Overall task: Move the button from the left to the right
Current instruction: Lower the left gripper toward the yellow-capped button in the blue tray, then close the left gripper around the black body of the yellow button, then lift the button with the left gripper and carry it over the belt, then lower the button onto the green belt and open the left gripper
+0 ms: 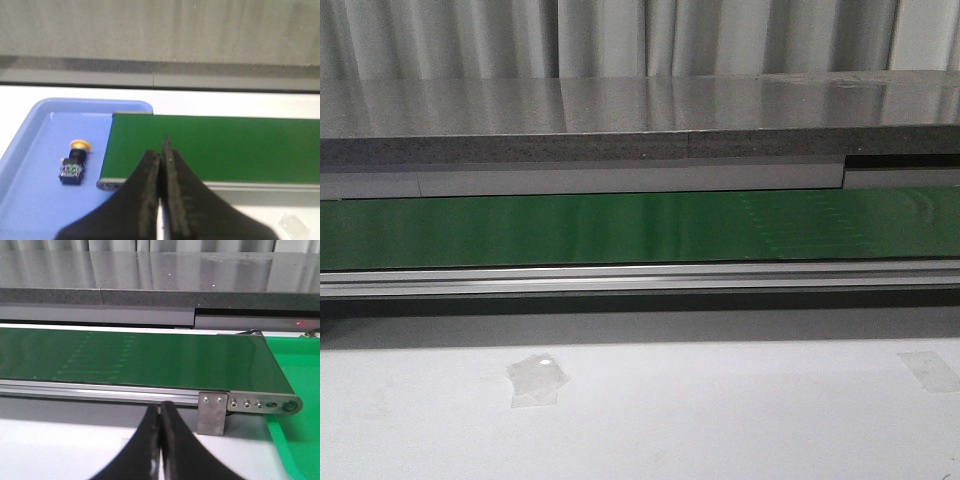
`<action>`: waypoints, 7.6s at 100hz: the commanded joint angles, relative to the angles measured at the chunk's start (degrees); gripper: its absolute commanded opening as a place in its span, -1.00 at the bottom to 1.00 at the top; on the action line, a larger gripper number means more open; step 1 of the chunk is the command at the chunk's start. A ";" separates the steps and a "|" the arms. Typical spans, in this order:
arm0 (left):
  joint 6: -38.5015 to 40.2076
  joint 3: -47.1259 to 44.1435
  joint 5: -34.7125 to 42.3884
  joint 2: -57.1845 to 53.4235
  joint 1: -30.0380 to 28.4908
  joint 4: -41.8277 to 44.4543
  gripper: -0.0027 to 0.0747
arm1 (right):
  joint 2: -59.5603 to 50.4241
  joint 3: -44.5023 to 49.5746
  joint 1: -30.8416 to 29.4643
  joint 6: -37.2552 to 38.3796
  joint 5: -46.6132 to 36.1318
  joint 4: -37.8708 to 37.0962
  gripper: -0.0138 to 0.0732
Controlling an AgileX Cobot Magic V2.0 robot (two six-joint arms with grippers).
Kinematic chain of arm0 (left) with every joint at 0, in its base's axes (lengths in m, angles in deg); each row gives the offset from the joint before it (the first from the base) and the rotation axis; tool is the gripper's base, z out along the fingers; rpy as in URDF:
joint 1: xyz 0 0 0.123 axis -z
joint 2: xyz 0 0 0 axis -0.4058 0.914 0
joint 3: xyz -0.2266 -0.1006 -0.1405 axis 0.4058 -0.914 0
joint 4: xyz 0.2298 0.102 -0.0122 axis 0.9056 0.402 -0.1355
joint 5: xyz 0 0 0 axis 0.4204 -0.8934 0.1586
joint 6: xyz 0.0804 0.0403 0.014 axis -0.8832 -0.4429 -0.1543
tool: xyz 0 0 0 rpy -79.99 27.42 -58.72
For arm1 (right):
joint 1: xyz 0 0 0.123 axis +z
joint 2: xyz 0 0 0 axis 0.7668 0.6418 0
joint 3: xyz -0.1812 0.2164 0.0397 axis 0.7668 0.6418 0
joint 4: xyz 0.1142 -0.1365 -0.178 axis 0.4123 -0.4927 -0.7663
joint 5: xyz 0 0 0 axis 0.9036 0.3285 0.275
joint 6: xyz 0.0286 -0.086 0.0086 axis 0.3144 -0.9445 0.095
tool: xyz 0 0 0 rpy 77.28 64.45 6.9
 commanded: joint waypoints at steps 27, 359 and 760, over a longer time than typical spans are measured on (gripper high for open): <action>0.73 17.89 -15.38 18.36 -0.14 1.39 -0.98 | -1.04 -0.83 -0.23 -0.23 -4.92 -0.58 -0.84; -9.88 35.91 5.91 84.11 -24.05 -9.15 0.69 | -1.04 -0.83 -0.23 -0.23 -4.92 -0.58 -0.84; -29.81 11.14 22.74 25.03 -8.24 -28.58 0.46 | -0.99 -0.83 -0.23 -0.23 -4.92 -0.58 -0.84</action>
